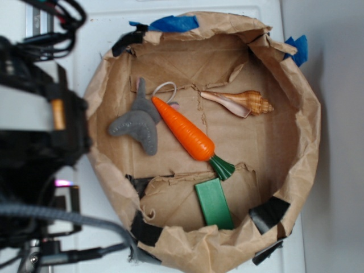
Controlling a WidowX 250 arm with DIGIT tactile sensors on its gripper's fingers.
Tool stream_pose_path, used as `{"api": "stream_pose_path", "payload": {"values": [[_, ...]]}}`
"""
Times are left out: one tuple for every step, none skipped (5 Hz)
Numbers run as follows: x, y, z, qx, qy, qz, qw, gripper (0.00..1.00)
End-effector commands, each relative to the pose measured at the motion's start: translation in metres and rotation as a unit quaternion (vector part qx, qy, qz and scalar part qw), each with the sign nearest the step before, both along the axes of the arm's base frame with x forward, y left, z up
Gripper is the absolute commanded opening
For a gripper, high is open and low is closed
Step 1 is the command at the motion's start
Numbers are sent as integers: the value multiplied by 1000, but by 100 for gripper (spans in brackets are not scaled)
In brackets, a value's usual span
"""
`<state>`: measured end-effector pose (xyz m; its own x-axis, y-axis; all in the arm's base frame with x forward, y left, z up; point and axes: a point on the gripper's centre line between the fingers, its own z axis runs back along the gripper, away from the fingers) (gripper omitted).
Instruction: Grab the shell.
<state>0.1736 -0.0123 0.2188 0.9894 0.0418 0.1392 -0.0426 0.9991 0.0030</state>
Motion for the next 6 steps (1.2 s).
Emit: {"api": "stream_pose_path", "payload": {"values": [[44, 9, -17, 10, -41, -49, 998, 100], [57, 14, -25, 6, -54, -77, 996, 100], [71, 24, -41, 1, -61, -87, 994, 100], [73, 24, -65, -17, -59, -105, 993, 100], [78, 28, -84, -16, -57, -110, 992, 100], [107, 33, -108, -14, -54, -143, 988, 100]]}}
